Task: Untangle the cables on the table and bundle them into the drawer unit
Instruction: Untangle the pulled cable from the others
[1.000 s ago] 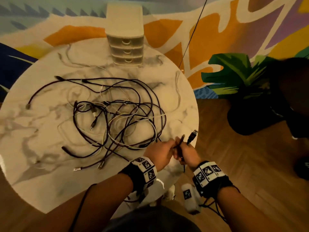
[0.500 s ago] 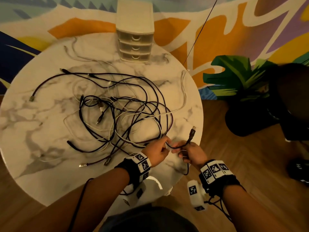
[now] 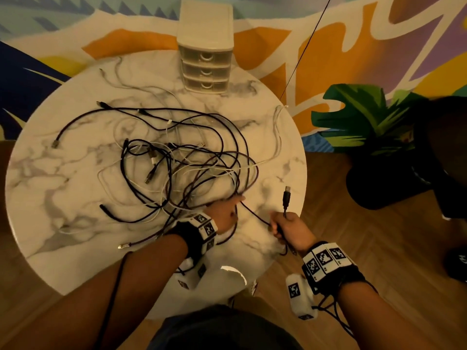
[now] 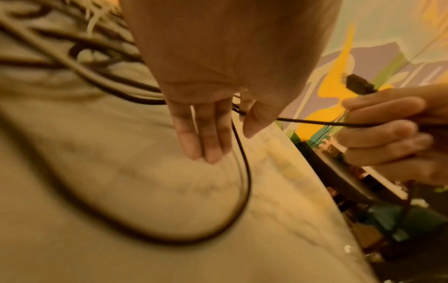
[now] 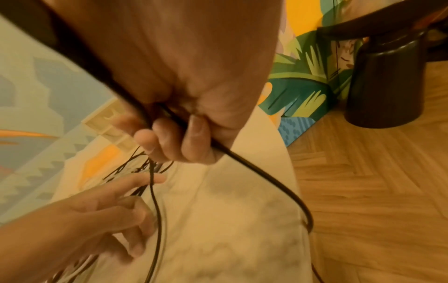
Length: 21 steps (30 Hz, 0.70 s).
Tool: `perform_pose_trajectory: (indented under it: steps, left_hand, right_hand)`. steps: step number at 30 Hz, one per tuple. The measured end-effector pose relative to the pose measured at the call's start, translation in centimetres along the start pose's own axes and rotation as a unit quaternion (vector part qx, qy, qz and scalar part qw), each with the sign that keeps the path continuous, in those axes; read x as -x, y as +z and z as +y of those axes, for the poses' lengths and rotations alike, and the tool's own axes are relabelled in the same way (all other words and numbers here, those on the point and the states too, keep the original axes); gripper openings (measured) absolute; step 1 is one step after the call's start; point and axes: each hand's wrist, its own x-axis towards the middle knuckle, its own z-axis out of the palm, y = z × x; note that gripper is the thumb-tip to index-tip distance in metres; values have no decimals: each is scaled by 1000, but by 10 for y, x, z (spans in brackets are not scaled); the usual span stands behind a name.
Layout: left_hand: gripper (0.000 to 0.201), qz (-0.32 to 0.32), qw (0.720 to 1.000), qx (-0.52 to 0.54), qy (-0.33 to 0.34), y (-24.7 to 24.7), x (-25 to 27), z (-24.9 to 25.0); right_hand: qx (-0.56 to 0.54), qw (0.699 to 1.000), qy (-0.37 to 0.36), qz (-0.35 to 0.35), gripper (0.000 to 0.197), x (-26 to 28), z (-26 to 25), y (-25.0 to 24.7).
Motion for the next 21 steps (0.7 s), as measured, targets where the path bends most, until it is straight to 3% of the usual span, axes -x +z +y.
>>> perform_pose_trajectory:
  steps: [3,5,9,13,17,21]
  left_hand:
    - [57,56,993,-96,-34,-25,-9,-5]
    - [57,55,987,-133,-68,-25,-11,-4]
    - [51,75,982,-133,-114,-23,-16,0]
    - [57,122,978,-118,-121,-59,-32,3]
    - [62,111,975,-123,-145,-65,-32,1]
    - [58,70,973,-175,-133,-60,-30,-4]
  right_hand:
    - [-21,999,-35,35,45,-2,1,-19]
    - [-20,996,-61,57,45,-1,3,-29]
    - [18,982,-157,100,46,8,-11,-46]
    - [-40,962,-224,154,47,25,-41,-72]
    - [-59,961,-204,176,49,30,-26,-79]
    - [27,987,-117,111,49,24,16,-82]
